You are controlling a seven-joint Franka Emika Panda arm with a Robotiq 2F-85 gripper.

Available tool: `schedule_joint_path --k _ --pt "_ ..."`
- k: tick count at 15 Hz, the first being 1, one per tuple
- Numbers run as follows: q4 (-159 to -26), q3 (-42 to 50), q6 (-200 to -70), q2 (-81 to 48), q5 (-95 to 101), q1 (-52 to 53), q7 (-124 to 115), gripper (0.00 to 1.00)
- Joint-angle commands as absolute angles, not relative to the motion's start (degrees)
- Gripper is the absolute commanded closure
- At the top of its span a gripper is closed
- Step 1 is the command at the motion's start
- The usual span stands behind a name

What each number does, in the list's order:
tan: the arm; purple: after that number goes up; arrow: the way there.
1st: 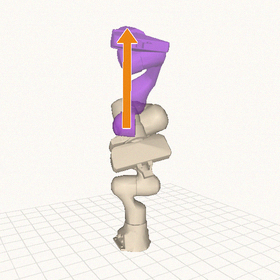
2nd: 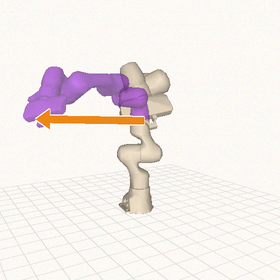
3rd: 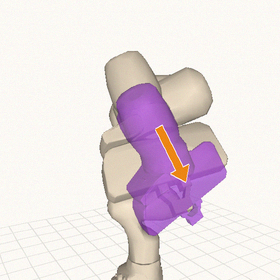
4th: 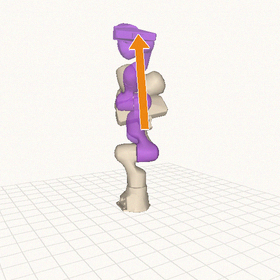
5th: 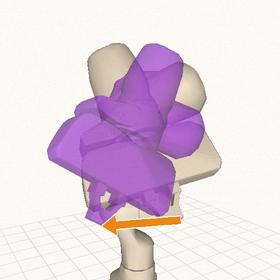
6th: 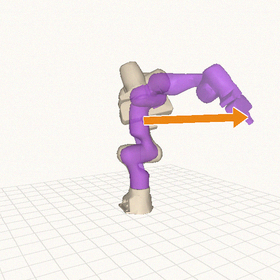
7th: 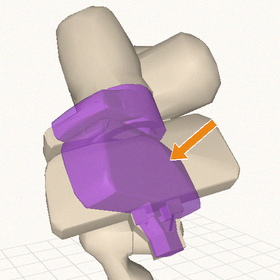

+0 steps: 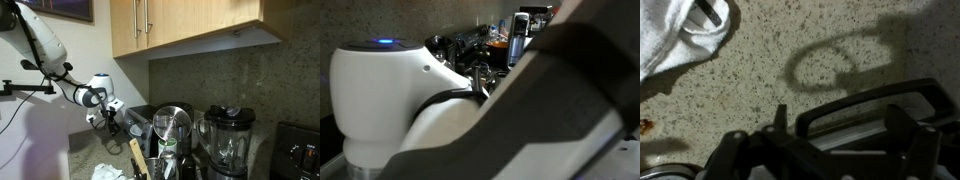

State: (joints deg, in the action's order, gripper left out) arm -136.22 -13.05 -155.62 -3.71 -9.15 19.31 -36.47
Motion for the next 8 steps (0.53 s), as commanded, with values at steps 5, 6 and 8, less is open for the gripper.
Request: schedule_joint_path --k 5,6,8 --pt "-143.1 -15.9 -155.7 1.8 -8.3 19.1 -37.8 0.00" --pt "-143.7 -16.2 -155.6 2.1 -8.5 19.0 -37.6 0.00" --pt "-144.5 -16.5 -155.3 2.7 -8.9 18.9 -37.3 0.00"
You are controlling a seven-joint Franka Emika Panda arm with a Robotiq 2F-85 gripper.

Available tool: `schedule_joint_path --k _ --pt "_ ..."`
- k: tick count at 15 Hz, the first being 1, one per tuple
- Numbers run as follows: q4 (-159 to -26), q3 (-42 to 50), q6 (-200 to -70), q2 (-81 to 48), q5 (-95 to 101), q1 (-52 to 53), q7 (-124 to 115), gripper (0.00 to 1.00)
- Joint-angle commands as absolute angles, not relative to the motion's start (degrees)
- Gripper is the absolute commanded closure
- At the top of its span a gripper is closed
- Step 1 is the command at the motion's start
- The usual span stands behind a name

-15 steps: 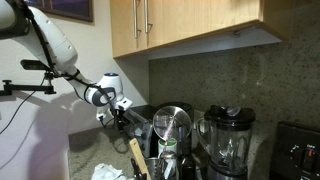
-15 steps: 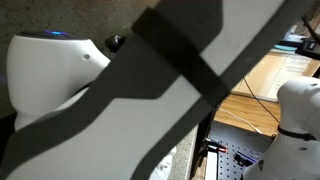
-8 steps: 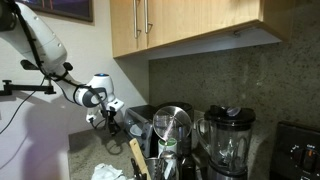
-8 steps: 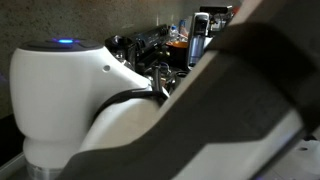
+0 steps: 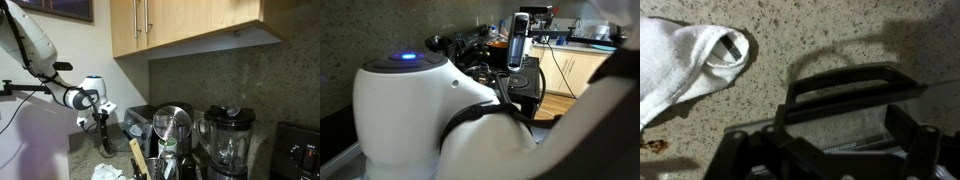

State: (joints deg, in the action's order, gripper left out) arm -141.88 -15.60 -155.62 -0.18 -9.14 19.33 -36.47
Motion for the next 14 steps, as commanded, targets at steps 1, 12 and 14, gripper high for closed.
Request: schedule_joint_path --k 1,12,14 --pt "-144.7 -16.6 -155.5 2.9 -9.1 18.8 -37.3 0.00" --pt "-141.0 -13.3 -166.0 -3.4 -12.2 14.1 -37.6 0.00" --pt "-140.1 -12.9 -169.4 -5.6 -13.6 13.9 -37.4 0.00"
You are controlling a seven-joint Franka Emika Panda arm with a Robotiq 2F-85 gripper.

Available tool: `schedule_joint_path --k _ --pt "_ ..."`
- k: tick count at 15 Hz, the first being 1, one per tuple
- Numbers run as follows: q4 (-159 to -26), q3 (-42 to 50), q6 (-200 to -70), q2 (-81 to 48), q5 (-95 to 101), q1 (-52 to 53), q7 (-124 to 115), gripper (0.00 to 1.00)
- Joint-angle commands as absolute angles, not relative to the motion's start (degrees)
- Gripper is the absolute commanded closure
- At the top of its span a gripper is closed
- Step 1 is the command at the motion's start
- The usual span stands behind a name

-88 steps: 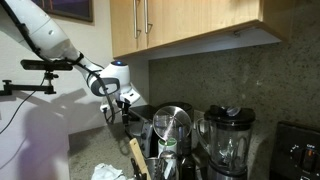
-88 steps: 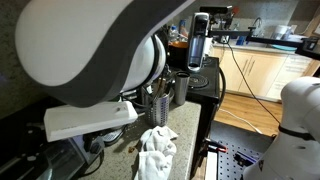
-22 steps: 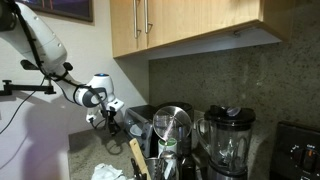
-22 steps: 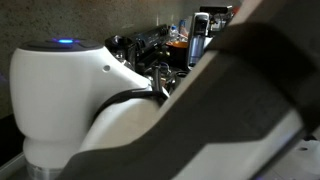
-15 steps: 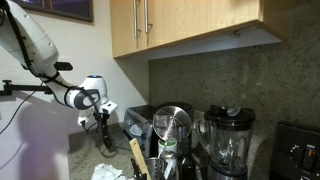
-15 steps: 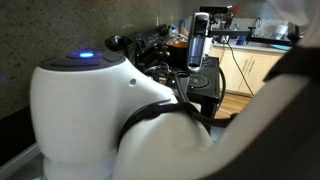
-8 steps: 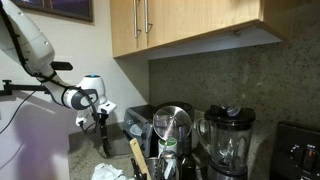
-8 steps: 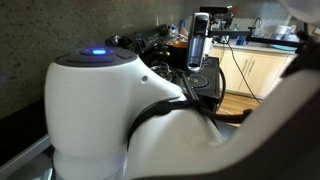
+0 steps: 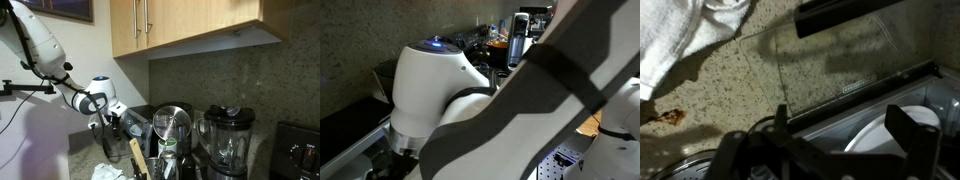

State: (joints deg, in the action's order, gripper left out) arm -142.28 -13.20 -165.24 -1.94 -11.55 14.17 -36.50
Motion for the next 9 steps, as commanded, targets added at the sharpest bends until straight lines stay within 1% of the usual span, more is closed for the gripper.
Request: schedule_joint_path --k 1,9 --pt "-139.7 -12.8 -171.3 -6.8 -14.6 13.9 -37.1 0.00" --pt "-134.5 -15.0 -187.1 -16.1 -21.6 14.3 -35.9 0.00"
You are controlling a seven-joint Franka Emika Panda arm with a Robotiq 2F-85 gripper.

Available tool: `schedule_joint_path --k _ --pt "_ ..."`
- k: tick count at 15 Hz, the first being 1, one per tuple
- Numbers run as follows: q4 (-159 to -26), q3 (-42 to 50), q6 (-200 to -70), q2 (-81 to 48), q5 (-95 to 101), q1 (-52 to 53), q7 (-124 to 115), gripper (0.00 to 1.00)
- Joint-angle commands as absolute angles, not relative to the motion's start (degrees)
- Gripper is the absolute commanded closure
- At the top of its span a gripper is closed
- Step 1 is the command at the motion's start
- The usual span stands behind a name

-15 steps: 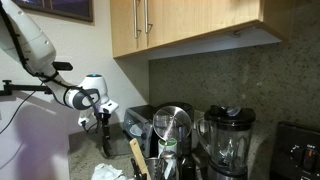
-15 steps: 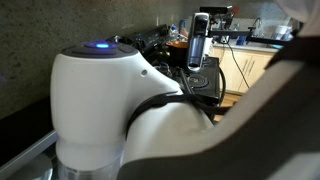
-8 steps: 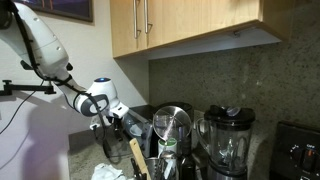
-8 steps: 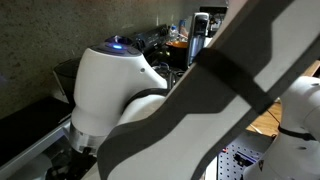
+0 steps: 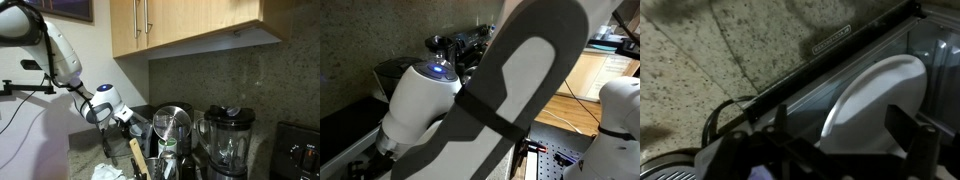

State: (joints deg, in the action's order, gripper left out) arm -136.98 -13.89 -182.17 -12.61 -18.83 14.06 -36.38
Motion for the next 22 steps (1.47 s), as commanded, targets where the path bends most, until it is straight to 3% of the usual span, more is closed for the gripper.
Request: schedule_joint_path --k 1,8,12,13,15,22 --pt "-133.9 -15.3 -188.7 -17.4 -22.0 14.3 -35.8 0.00" --pt "-129.0 -15.8 -201.2 -27.3 -21.3 14.1 -35.6 0.00" --pt "-123.8 -13.7 -198.0 -28.8 -22.3 15.7 -33.7 0.00" --pt "-123.3 -13.7 -198.0 -29.3 -22.4 15.8 -33.4 0.25" --pt "-122.7 -13.5 -198.0 -29.9 -22.6 16.1 -33.5 0.32" --pt "-123.0 -14.0 -198.0 -29.6 -22.8 16.3 -33.7 0.89"
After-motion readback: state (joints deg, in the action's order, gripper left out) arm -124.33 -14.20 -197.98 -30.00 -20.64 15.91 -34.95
